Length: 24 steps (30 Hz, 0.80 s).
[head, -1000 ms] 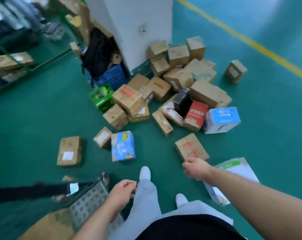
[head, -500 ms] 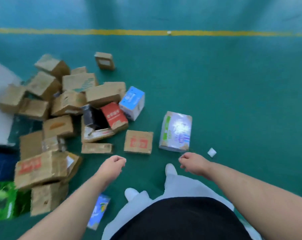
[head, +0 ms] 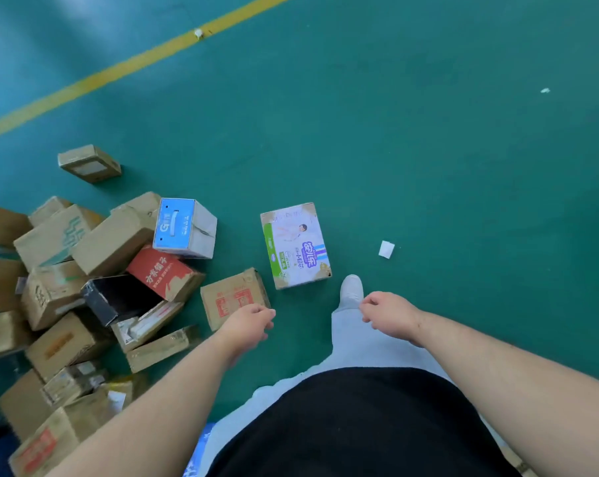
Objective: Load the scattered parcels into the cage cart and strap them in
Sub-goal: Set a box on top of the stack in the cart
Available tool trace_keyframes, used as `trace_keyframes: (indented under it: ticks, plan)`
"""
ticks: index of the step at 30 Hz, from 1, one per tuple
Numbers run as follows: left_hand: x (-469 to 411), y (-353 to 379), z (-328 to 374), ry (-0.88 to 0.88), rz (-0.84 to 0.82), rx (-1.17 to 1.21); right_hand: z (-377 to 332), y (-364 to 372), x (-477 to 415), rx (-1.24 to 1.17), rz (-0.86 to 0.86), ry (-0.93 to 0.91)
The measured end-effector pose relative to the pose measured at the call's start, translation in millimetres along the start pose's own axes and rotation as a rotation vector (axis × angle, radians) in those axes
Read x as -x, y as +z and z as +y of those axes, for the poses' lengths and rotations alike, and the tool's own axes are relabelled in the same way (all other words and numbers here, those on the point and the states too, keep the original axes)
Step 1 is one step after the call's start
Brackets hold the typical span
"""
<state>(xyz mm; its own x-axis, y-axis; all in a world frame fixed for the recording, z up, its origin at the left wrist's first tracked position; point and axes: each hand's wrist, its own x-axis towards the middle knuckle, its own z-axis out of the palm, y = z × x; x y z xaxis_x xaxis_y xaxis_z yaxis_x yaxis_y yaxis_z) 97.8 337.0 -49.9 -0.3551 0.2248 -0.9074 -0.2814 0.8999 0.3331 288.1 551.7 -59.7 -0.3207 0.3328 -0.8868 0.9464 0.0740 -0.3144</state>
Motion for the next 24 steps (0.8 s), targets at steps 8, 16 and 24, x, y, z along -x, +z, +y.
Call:
trace_keyframes:
  ticks: [8, 16, 24]
  plan:
    - [-77.2, 25.1, 59.0, -0.215, 0.071, 0.061, -9.1, -102.0, -105.8, 0.219, -0.096, 0.048]
    - [-206.2, 42.7, 50.2, -0.28, -0.041, -0.07, 9.0, -62.3, -241.6, 0.207, -0.15, 0.122]
    - [-390.8, 62.1, -8.7, -0.443, -0.004, 0.078, 38.6, 43.4, -392.0, 0.058, -0.205, 0.237]
